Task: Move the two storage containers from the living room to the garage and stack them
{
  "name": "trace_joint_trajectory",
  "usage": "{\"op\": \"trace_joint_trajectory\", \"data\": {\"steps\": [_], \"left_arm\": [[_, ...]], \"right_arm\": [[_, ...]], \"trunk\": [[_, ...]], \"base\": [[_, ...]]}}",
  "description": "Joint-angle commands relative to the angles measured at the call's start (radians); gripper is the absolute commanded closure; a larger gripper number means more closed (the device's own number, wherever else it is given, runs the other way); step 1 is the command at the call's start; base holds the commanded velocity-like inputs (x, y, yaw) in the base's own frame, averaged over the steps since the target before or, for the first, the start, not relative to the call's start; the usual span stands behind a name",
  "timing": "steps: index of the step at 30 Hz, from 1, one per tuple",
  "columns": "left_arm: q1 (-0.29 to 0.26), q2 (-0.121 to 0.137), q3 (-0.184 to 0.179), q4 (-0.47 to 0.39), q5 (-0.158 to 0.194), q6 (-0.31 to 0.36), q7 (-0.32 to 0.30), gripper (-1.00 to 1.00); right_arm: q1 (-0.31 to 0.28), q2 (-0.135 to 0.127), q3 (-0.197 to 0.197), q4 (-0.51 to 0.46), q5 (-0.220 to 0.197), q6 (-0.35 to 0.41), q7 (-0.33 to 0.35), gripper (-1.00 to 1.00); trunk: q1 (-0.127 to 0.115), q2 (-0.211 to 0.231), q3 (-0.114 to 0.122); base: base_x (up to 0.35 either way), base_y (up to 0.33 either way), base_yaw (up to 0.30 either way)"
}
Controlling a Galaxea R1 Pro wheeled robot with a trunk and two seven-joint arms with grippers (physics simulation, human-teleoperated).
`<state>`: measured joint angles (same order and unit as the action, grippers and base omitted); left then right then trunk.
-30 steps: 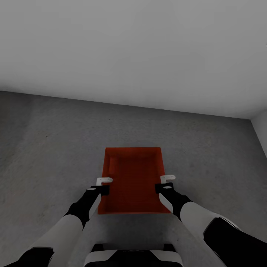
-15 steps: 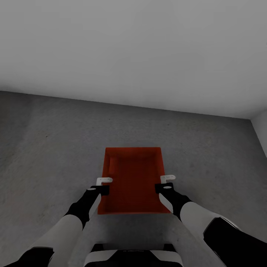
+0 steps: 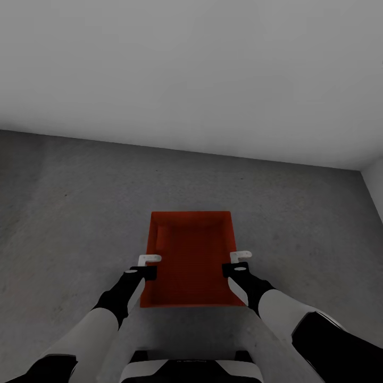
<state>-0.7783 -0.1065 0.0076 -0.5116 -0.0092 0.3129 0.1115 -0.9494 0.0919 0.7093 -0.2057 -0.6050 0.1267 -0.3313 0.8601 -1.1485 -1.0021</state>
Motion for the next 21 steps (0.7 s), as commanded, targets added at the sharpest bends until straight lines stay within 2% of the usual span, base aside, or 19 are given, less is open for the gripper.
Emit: {"op": "trace_joint_trajectory", "data": {"steps": [1,4,10,19,21], "left_arm": [[0.001,0.000,-0.011,0.018,0.026,0.034,0.004,1.00],[0.001,0.000,-0.011,0.018,0.026,0.034,0.004,1.00],[0.001,0.000,-0.012,0.018,0.026,0.034,0.004,1.00],[0.001,0.000,-0.012,0.018,0.026,0.034,0.004,1.00],[0.001,0.000,-0.012,0.018,0.026,0.034,0.004,1.00]], "right_arm": [[-0.002,-0.021,-0.021,-0.004,0.034,0.008,-0.025,1.00],[-0.002,-0.021,-0.021,-0.004,0.034,0.008,-0.025,1.00],[-0.002,-0.021,-0.021,-0.004,0.034,0.008,-0.025,1.00],[-0.002,-0.021,-0.021,-0.004,0.034,0.008,-0.025,1.00],[-0.002,-0.021,-0.021,-0.004,0.034,0.008,-0.025,1.00]], "trunk": [[0.000,-0.001,-0.001],[0.000,-0.001,-0.001],[0.023,-0.043,-0.019],[0.023,-0.043,-0.019],[0.031,-0.057,-0.026]], "base": [[0.000,0.000,0.000],[0.000,0.000,0.000],[0.000,0.000,0.000],[0.000,0.000,0.000],[0.000,0.000,0.000]]}}
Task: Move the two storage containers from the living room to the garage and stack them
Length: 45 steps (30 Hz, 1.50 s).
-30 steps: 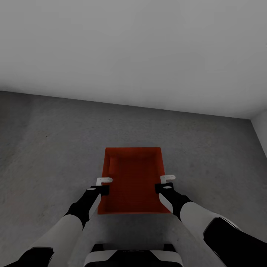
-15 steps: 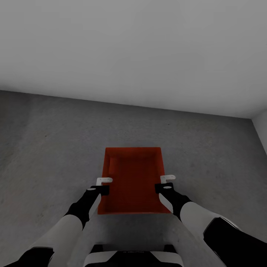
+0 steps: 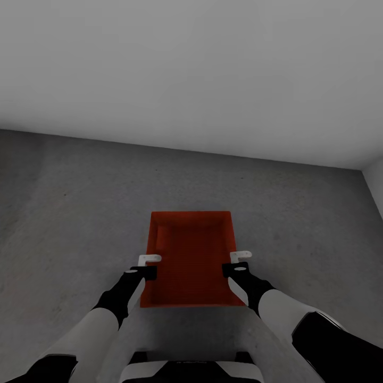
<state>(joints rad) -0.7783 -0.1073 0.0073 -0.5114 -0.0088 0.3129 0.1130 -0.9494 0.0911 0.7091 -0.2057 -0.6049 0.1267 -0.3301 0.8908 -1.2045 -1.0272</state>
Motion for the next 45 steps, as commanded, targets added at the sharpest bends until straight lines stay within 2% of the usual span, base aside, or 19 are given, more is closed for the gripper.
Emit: {"op": "trace_joint_trajectory", "data": {"steps": [1,3,10,15,26,31,45], "left_arm": [[0.001,0.000,-0.012,0.017,0.026,0.034,0.002,1.00],[0.001,0.000,-0.012,0.017,0.026,0.034,0.002,1.00],[0.001,0.001,-0.011,0.017,0.026,0.034,0.002,1.00],[0.001,0.001,-0.011,0.017,0.026,0.034,0.002,1.00],[0.001,0.001,-0.012,0.017,0.026,0.034,0.002,1.00],[0.001,0.001,-0.011,0.017,0.026,0.034,0.002,1.00],[0.001,0.000,-0.012,0.017,0.026,0.034,0.002,1.00]], "right_arm": [[-0.002,-0.021,-0.020,-0.004,0.034,0.008,-0.026,1.00],[-0.002,-0.021,-0.020,-0.004,0.034,0.008,-0.026,1.00],[-0.002,-0.021,-0.020,-0.004,0.034,0.008,-0.026,1.00],[-0.002,-0.021,-0.020,-0.004,0.034,0.008,-0.026,1.00],[-0.002,-0.021,-0.020,-0.004,0.034,0.008,-0.026,1.00],[-0.002,-0.021,-0.020,-0.004,0.034,0.008,-0.026,1.00],[-0.002,-0.021,-0.020,-0.004,0.034,0.008,-0.026,1.00]], "trunk": [[0.004,-0.008,-0.004],[0.012,-0.022,-0.010],[0.012,-0.022,-0.010],[0.031,-0.057,-0.026],[0.031,-0.057,-0.026],[0.050,-0.092,-0.041],[0.050,-0.092,-0.041]], "base": [[0.000,0.000,0.000],[0.000,0.000,0.000],[0.000,0.000,0.000],[0.000,0.000,0.000],[0.000,0.000,0.000],[0.000,0.000,0.000],[0.000,0.000,0.000]]}}
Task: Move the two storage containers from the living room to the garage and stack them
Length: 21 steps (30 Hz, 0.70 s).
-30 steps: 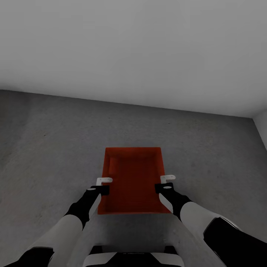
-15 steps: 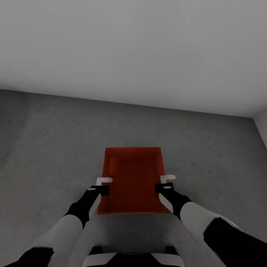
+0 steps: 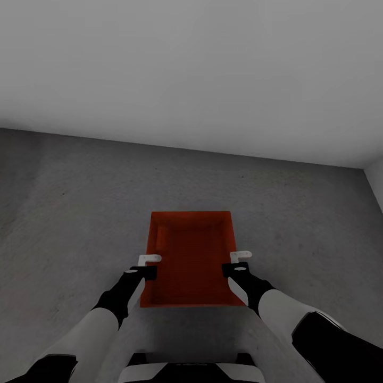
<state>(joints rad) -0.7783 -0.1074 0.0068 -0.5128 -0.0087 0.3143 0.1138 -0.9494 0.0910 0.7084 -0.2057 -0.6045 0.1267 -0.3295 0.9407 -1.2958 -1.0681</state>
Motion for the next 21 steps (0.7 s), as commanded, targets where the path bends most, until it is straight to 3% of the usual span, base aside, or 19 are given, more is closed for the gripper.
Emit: {"op": "trace_joint_trajectory", "data": {"steps": [1,21], "left_arm": [[0.001,0.000,-0.011,0.019,0.026,0.032,0.001,1.00],[0.001,0.001,-0.011,0.019,0.026,0.032,0.001,1.00]], "right_arm": [[-0.002,-0.020,-0.020,-0.004,0.034,0.008,-0.026,1.00],[-0.002,-0.020,-0.020,-0.004,0.034,0.008,-0.026,1.00]], "trunk": [[0.000,0.000,0.000],[0.000,0.000,0.000]], "base": [[0.000,0.000,0.000],[0.000,0.000,0.000]]}}
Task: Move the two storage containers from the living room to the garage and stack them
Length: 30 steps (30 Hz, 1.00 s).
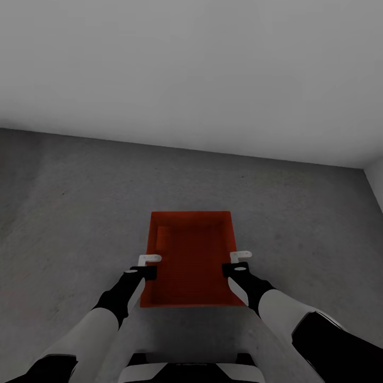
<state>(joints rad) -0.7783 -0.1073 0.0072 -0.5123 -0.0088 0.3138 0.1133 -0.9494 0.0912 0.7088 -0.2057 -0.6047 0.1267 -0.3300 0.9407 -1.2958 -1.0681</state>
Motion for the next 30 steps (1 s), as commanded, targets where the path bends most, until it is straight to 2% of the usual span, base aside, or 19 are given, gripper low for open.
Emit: {"op": "trace_joint_trajectory", "data": {"steps": [1,3,8,25,30], "left_arm": [[0.001,0.000,-0.011,0.018,0.026,0.033,0.002,1.00],[0.001,0.001,-0.012,0.018,0.026,0.033,0.002,1.00],[0.001,0.000,-0.011,0.019,0.026,0.033,0.002,1.00],[0.001,0.000,-0.012,0.019,0.026,0.033,0.002,1.00],[0.001,0.000,-0.012,0.020,0.026,0.033,0.002,1.00]], "right_arm": [[-0.002,-0.021,-0.020,-0.004,0.034,0.008,-0.026,1.00],[-0.002,-0.021,-0.020,-0.004,0.034,0.008,-0.026,1.00],[-0.002,-0.021,-0.020,-0.004,0.034,0.008,-0.026,1.00],[-0.002,-0.021,-0.020,-0.004,0.034,0.008,-0.026,1.00],[-0.002,-0.021,-0.020,-0.004,0.034,0.008,-0.026,1.00]], "trunk": [[0.000,0.000,0.000],[0.000,0.000,0.000],[0.019,-0.035,-0.016],[0.019,-0.035,-0.016],[0.038,-0.070,-0.032]], "base": [[0.000,0.000,0.000],[0.000,0.000,0.000],[0.000,0.000,0.000],[0.000,0.000,0.000],[0.000,0.000,0.000]]}}
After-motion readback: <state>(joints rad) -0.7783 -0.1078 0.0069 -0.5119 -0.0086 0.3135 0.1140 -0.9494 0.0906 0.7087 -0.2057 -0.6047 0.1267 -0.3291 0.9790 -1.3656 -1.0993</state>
